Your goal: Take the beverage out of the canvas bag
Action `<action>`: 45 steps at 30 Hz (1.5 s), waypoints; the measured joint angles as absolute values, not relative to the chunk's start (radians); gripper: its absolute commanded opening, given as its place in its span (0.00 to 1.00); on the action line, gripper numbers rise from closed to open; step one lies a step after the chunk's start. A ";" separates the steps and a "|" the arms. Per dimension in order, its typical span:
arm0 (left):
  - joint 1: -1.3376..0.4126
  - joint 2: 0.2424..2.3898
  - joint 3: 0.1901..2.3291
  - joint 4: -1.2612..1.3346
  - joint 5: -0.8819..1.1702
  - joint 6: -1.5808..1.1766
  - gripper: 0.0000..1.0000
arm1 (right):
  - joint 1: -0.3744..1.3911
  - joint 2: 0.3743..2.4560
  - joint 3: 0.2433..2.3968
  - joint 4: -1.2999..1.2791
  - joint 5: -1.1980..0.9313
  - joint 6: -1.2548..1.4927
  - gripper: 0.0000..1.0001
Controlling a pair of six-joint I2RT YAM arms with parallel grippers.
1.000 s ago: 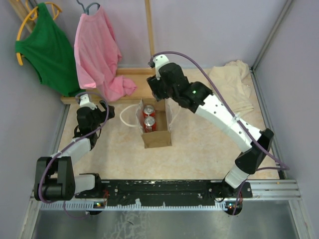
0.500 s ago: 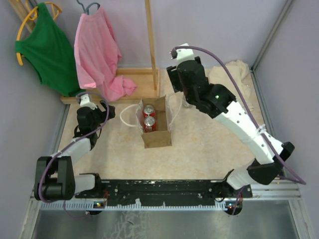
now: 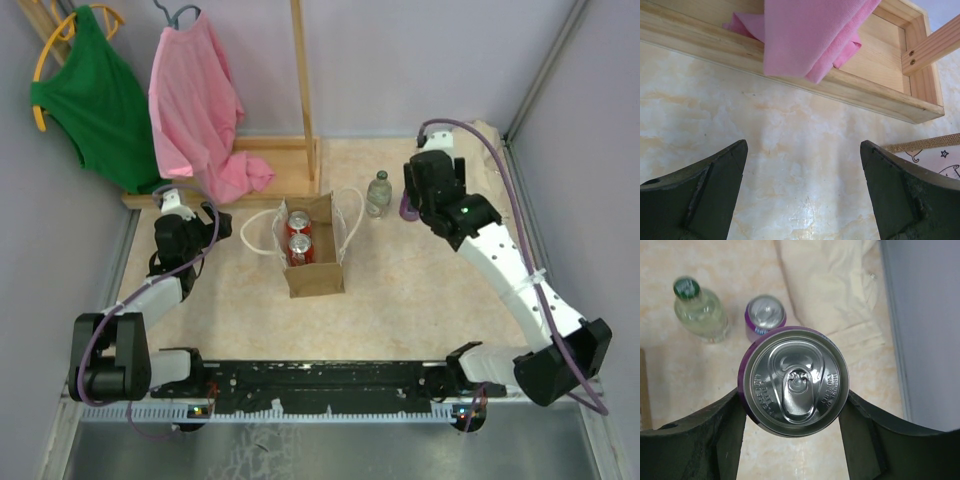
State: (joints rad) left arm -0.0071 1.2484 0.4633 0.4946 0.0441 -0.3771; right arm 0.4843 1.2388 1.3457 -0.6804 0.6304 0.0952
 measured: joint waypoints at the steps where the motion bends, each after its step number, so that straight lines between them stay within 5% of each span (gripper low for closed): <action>1: -0.007 1.248 0.463 0.495 0.044 -0.377 1.00 | 0.479 1.238 1.302 -0.675 0.611 0.108 0.00; 11: -0.010 1.248 0.463 0.494 0.044 -0.371 1.00 | 0.461 1.241 1.040 -0.583 0.468 0.181 0.00; 41: -0.010 1.248 0.464 0.494 0.044 -0.369 1.00 | 0.372 1.436 0.815 -0.137 0.436 0.213 0.00; 43: -0.011 1.248 0.464 0.494 0.044 -0.369 1.00 | 0.371 1.438 0.811 -0.123 0.442 0.220 0.04; 45: -0.011 1.248 0.464 0.494 0.044 -0.369 1.00 | 0.371 1.441 0.805 -0.107 0.448 0.226 0.19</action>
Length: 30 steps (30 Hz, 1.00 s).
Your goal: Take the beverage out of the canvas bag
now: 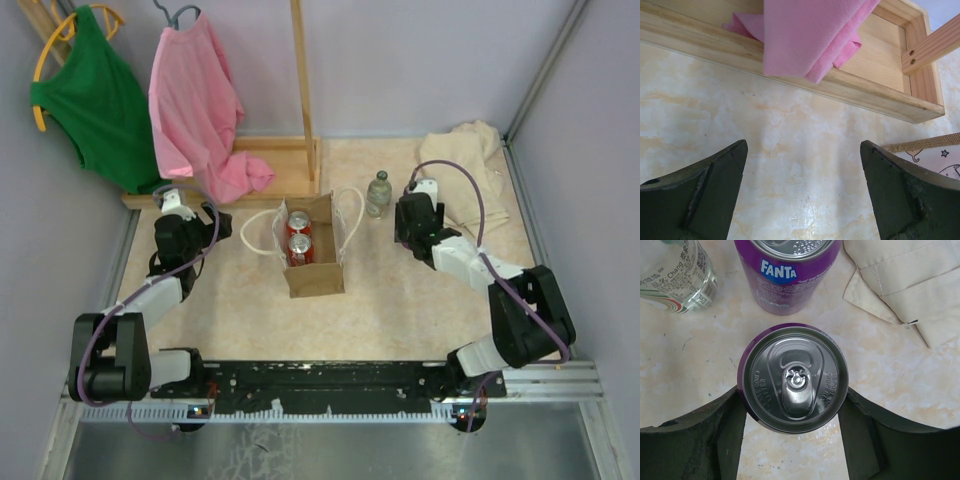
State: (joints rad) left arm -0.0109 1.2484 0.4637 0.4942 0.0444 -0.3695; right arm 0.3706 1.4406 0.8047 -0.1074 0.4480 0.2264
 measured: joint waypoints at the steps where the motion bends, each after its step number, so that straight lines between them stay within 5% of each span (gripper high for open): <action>1: -0.010 1.248 0.464 0.494 0.044 -0.369 1.00 | 0.371 1.441 0.799 -0.097 0.451 0.229 0.27; 5: -0.011 1.248 0.464 0.494 0.044 -0.369 1.00 | 0.371 1.440 0.780 -0.063 0.463 0.242 0.81; 9: -0.011 1.248 0.464 0.494 0.045 -0.369 1.00 | 0.370 1.439 0.772 -0.052 0.471 0.257 0.98; 17: -0.011 1.248 0.464 0.495 0.045 -0.369 1.00 | 0.370 1.420 0.772 -0.068 0.487 0.258 0.98; 22: -0.011 1.248 0.464 0.494 0.045 -0.369 1.00 | 0.371 1.308 0.787 -0.133 0.511 0.253 0.88; 30: -0.011 1.245 0.464 0.494 0.046 -0.370 1.00 | 0.495 1.052 1.075 -0.202 0.567 0.171 0.82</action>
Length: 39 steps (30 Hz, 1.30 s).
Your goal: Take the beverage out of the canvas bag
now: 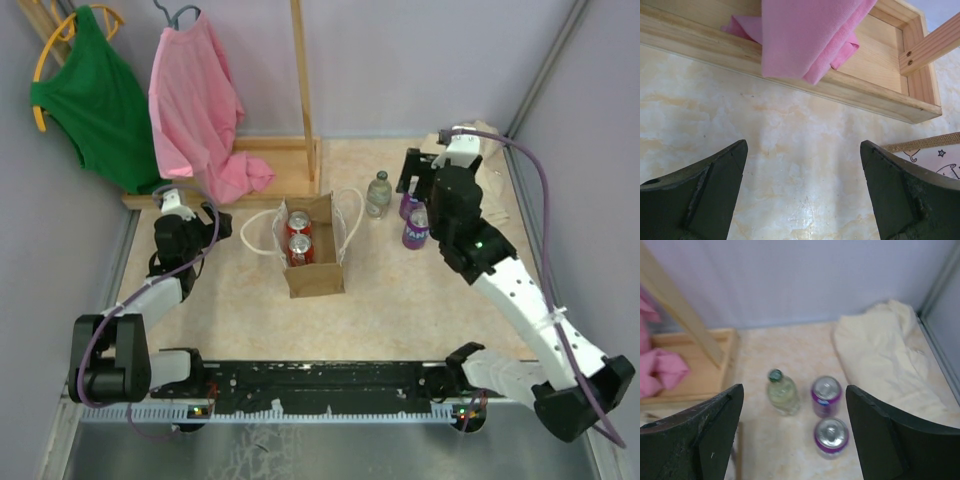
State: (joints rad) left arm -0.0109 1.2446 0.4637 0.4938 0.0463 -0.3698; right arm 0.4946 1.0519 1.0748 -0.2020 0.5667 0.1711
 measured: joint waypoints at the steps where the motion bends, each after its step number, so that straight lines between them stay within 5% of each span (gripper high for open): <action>1: -0.011 1.242 0.464 0.494 0.047 -0.369 1.00 | 0.532 1.039 1.116 -0.204 0.570 0.162 0.82; 11: -0.016 1.202 0.473 0.485 0.053 -0.364 1.00 | 0.879 1.246 1.418 -0.286 0.618 0.064 0.79; 23: -0.017 1.181 0.476 0.484 0.044 -0.359 1.00 | 0.942 1.578 1.473 -0.495 0.464 0.096 0.95; 39: -0.017 1.187 0.477 0.478 0.043 -0.358 1.00 | 0.947 1.751 1.473 -0.495 0.274 0.179 0.99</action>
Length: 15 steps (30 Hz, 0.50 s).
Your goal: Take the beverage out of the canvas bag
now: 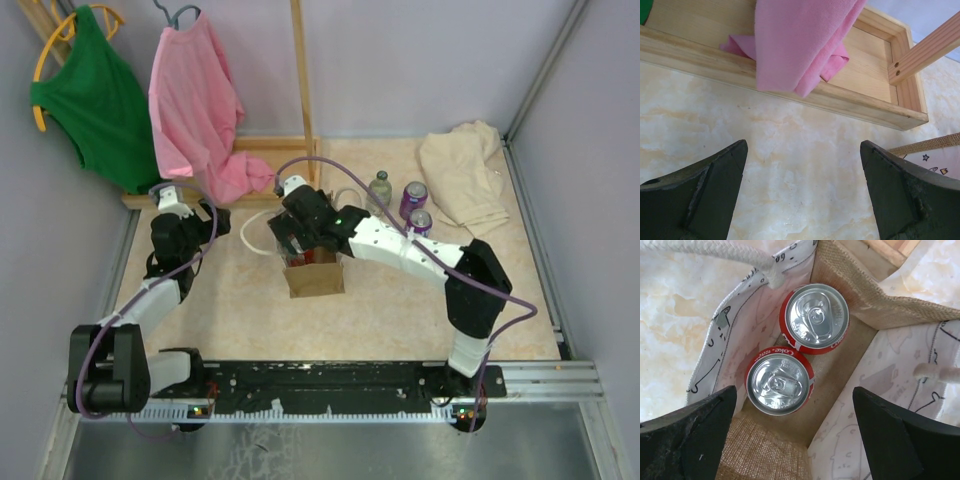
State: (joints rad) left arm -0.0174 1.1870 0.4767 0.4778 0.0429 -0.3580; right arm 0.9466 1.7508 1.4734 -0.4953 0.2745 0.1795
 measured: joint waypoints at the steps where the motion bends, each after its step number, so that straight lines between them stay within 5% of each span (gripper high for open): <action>1: -0.017 1.188 0.477 0.478 0.043 -0.358 1.00 | 0.947 1.758 1.473 -0.495 0.272 0.181 0.99; 15: -0.017 1.197 0.477 0.477 0.043 -0.358 1.00 | 0.947 1.785 1.473 -0.458 0.231 0.209 0.99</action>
State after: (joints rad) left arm -0.0174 1.1969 0.4767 0.4770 0.0425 -0.3584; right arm 0.9470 1.7851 1.4734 -0.4580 0.2314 0.2089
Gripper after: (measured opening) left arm 0.998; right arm 0.990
